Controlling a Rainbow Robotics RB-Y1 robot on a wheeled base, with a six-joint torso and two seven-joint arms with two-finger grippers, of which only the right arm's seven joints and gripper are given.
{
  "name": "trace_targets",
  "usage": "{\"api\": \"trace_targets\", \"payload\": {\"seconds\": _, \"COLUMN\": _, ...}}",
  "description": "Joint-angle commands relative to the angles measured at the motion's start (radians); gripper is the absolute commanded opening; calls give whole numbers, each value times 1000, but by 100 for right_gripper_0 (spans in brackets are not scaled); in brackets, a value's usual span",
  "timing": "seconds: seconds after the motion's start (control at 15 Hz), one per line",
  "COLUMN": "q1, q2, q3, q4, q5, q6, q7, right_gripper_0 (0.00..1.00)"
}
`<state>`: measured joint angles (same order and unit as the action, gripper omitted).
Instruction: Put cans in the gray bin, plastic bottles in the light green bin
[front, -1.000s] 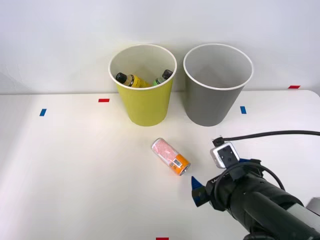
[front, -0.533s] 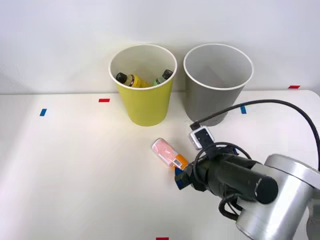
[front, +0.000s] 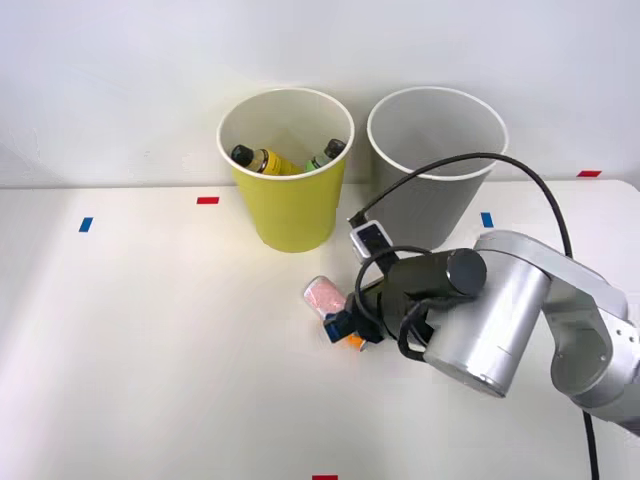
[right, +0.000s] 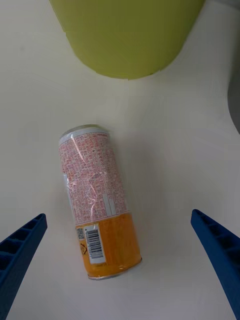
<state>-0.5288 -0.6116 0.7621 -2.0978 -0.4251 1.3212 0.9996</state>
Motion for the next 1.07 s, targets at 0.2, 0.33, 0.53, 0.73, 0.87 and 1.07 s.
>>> {"api": "trace_targets", "payload": {"seconds": 0.2, "q1": -69, "q2": 59, "q3": 40, "q4": 116, "q5": -15, "q6": 0, "q7": 17, "right_gripper_0": 100}}
{"api": "trace_targets", "payload": {"seconds": 0.33, "q1": -96, "q2": 85, "q3": 51, "q4": 166, "q5": -15, "q6": 1, "q7": 22, "right_gripper_0": 100}}
{"api": "trace_targets", "payload": {"seconds": 0.53, "q1": -145, "q2": 136, "q3": 65, "q4": 242, "q5": -17, "q6": 44, "q7": 34, "right_gripper_0": 100}}
{"api": "trace_targets", "payload": {"seconds": 0.73, "q1": -177, "q2": 191, "q3": 65, "q4": 306, "q5": -17, "q6": 104, "q7": 37, "right_gripper_0": 100}}
{"api": "trace_targets", "payload": {"seconds": 0.87, "q1": -180, "q2": 211, "q3": 65, "q4": 347, "q5": -20, "q6": 101, "q7": 47, "right_gripper_0": 100}}
{"api": "trace_targets", "payload": {"seconds": 1.07, "q1": -209, "q2": 262, "q3": 65, "q4": 450, "q5": -20, "q6": 95, "q7": 63, "right_gripper_0": 100}}
